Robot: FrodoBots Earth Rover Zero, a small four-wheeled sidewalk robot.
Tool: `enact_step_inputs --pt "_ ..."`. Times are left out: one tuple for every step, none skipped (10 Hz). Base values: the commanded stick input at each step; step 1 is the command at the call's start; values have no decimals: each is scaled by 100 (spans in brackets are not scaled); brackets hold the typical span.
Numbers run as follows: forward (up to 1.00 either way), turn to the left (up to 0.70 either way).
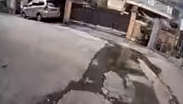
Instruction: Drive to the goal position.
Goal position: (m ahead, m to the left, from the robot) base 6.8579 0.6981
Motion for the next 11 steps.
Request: enact_step_inputs --pt "70 0" --pt "70 0" --pt "70 0" --pt "70 0" --pt "70 0" --pt "70 0" --pt "70 0" --pt "70 0" --pt "70 0" --pt "70 0" --pt "70 20"
